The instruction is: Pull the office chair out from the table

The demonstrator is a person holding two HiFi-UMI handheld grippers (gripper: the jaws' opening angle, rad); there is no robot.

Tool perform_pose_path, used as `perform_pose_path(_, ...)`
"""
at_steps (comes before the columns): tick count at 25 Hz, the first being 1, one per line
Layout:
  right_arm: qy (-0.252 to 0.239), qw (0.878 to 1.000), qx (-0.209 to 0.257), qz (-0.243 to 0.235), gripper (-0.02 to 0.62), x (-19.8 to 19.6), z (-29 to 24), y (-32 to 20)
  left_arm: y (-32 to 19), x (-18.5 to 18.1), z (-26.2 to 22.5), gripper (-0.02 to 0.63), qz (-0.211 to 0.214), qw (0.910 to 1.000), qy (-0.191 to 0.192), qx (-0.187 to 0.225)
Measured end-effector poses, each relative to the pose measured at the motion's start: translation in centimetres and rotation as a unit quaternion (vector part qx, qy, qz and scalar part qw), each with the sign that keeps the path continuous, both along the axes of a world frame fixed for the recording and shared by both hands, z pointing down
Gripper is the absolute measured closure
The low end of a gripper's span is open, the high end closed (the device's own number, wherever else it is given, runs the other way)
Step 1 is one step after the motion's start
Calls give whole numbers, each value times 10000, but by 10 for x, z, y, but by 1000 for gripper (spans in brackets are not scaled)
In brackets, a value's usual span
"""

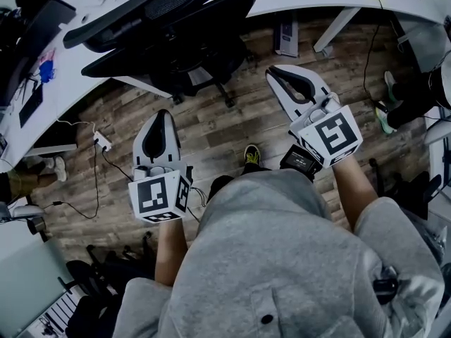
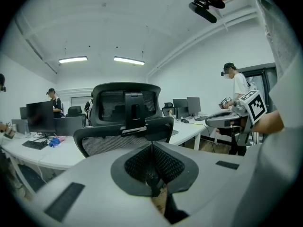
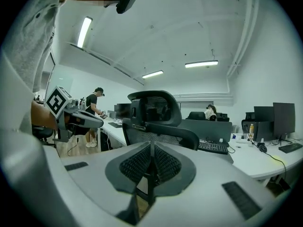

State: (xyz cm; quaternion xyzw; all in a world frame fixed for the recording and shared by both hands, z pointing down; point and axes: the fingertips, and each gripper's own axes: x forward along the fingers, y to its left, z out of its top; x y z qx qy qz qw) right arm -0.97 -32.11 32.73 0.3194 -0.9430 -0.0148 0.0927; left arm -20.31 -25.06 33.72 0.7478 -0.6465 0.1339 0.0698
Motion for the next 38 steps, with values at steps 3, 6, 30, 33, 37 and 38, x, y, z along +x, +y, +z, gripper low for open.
perform_pose_path(3, -47, 10000, 61, -18, 552, 1, -3, -3, -1, -1, -4, 591, -70, 9999, -52, 56)
perform_pose_path(6, -79, 9999, 128, -27, 552, 2, -7, -5, -2, -4, -9, 591, -124, 9998, -104, 118)
perform_pose_path(30, 231, 9972, 707, 8, 552, -24, -33, -46, -38, -62, -27, 591, -456, 9973, -369, 437)
perform_pose_path(33, 368, 9959, 831, 6, 552, -28, -36, -57, -45, -73, -30, 591, -496, 9958, -631, 439)
perform_pose_path(37, 574, 9932, 1011, 8, 552, -34, -40, -73, -55, -91, -37, 591, -574, 9935, -857, 474)
perform_pose_path(38, 631, 9925, 1050, 17, 552, -35, -40, -79, -58, -95, -37, 589, -585, 9933, -891, 457)
